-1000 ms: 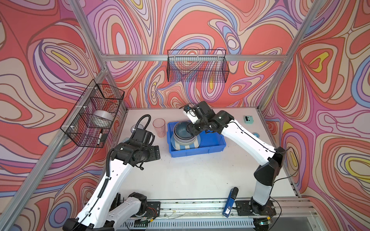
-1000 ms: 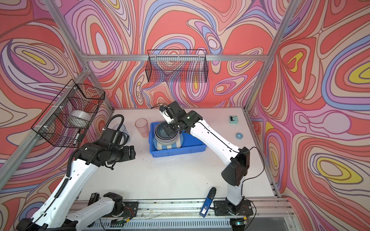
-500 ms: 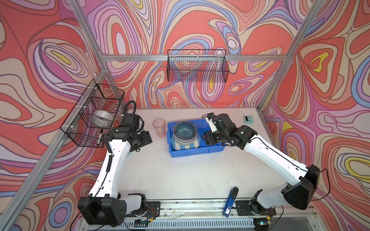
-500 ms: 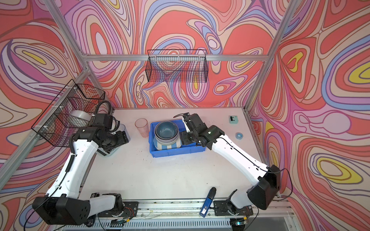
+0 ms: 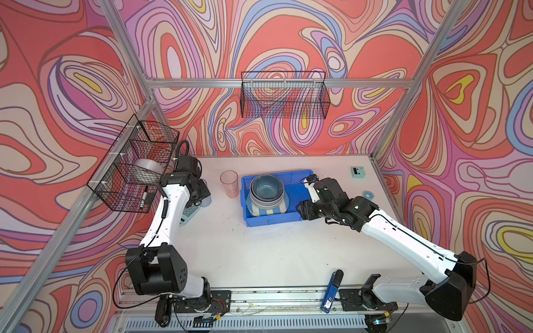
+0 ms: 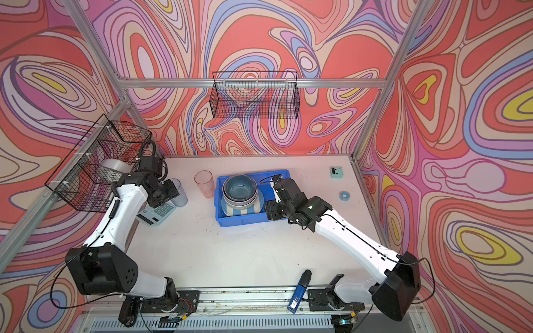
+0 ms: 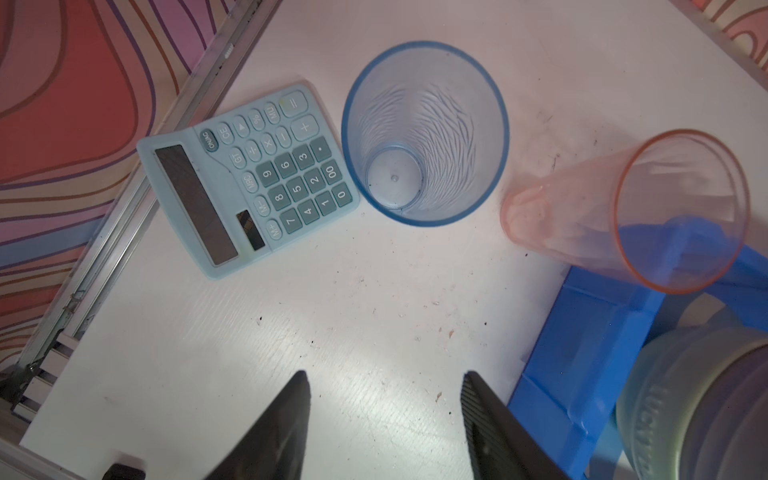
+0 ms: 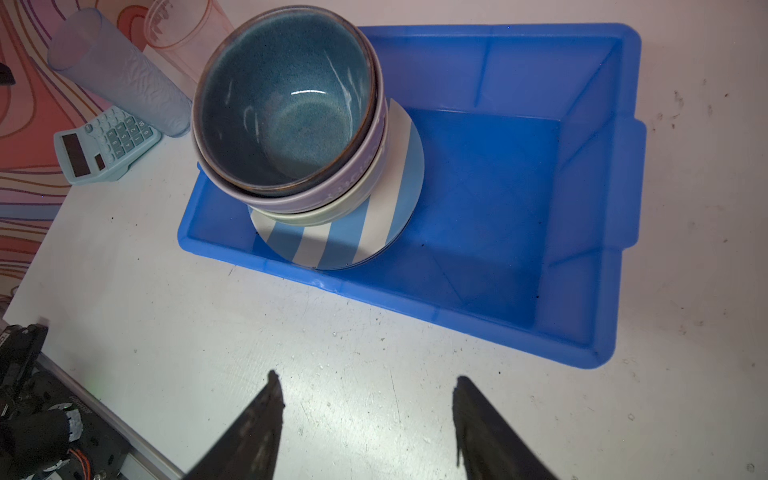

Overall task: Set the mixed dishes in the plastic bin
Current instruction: 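Open the right gripper and withdraw while left reaches to the frosted blue cup, then close the left gripper on the frosted blue cup and lift it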

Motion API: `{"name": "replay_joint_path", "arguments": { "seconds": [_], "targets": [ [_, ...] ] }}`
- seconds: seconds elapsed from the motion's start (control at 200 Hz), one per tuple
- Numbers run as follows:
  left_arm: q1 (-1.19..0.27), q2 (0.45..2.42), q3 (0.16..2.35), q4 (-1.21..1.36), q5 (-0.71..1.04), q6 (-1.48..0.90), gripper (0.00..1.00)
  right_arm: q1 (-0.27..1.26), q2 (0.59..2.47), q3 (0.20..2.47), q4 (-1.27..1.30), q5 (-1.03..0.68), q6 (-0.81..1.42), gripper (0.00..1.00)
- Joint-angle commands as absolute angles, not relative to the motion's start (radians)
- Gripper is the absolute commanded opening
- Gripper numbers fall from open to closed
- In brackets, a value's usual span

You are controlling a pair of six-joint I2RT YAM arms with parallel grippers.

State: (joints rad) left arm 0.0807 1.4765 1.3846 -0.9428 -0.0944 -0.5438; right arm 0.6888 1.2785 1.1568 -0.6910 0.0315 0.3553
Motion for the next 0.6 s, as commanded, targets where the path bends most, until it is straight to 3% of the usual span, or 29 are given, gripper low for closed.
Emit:
{"name": "replay_joint_path", "arguments": {
  "seconds": [0.0,0.205,0.596],
  "targets": [
    [0.089,1.510,1.389,-0.878,-0.157,-0.587,0.59,0.689,1.256,1.128,-0.652,0.004,0.366,0.66],
    [0.089,1.566,1.405,-0.837,-0.225,-0.608,0.52,0.689,1.243,1.091,-0.634,-0.007,0.358,0.66],
    [0.089,1.651,1.440,-0.778,-0.315,-0.618,0.52,0.689,1.239,1.045,-0.601,-0.037,0.349,0.66]
  ]
}}
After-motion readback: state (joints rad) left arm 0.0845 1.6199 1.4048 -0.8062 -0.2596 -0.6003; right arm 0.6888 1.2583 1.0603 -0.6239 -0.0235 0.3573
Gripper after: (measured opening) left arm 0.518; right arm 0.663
